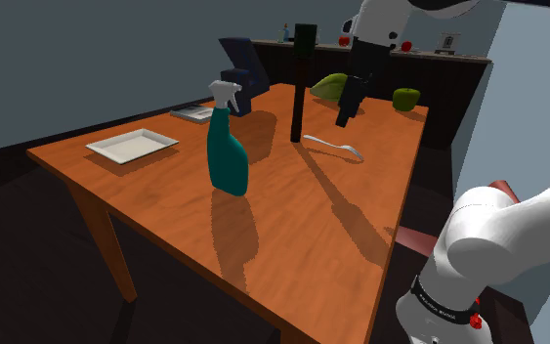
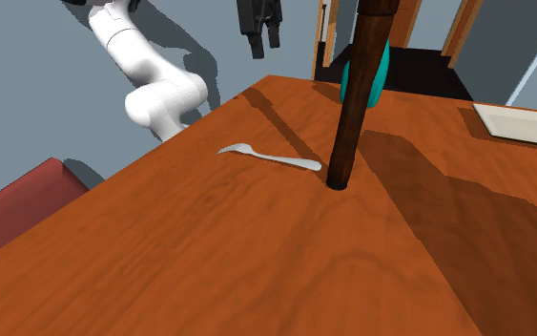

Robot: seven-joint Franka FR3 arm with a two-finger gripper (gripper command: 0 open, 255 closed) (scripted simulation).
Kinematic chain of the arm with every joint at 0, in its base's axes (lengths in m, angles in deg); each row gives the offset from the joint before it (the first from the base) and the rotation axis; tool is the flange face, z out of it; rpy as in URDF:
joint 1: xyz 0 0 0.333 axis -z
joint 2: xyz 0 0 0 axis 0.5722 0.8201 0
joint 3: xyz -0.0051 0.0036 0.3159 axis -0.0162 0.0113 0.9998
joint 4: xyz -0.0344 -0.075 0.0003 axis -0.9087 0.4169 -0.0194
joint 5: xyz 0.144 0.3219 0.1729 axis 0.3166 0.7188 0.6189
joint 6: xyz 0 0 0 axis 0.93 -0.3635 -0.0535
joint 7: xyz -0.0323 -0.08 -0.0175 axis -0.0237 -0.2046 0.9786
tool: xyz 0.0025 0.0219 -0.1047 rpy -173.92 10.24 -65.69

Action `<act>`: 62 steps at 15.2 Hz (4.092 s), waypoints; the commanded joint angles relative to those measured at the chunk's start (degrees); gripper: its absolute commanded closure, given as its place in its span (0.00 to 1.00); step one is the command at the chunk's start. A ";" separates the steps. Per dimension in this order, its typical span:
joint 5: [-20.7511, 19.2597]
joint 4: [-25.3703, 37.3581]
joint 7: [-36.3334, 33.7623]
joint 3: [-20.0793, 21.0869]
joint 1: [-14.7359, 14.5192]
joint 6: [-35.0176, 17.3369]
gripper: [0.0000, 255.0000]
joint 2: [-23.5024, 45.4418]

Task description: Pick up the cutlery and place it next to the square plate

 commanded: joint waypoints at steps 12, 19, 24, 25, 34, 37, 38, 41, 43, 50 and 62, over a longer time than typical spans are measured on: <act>-6.07 -3.20 10.74 -9.17 3.33 -14.37 0.00 10.75; -7.39 -3.34 14.97 -13.00 4.30 -21.64 0.00 17.47; -7.37 -6.35 15.04 -13.24 4.25 -25.67 0.00 18.50; -7.36 -6.69 15.05 -13.26 4.25 -26.14 0.00 18.62; -7.36 -6.68 15.05 -13.26 4.24 -26.13 1.00 18.63; -7.36 -6.68 15.05 -13.26 4.24 -26.13 1.00 18.63; -7.36 -6.68 15.05 -13.26 4.24 -26.13 1.00 18.63; -7.36 -6.68 15.05 -13.26 4.24 -26.13 1.00 18.63; -7.35 -6.00 15.02 -13.21 4.23 -25.34 1.00 18.52; -7.20 -0.91 14.83 -12.85 4.11 -19.88 1.00 18.15; -6.48 8.57 13.59 -11.67 3.38 -12.20 1.00 19.96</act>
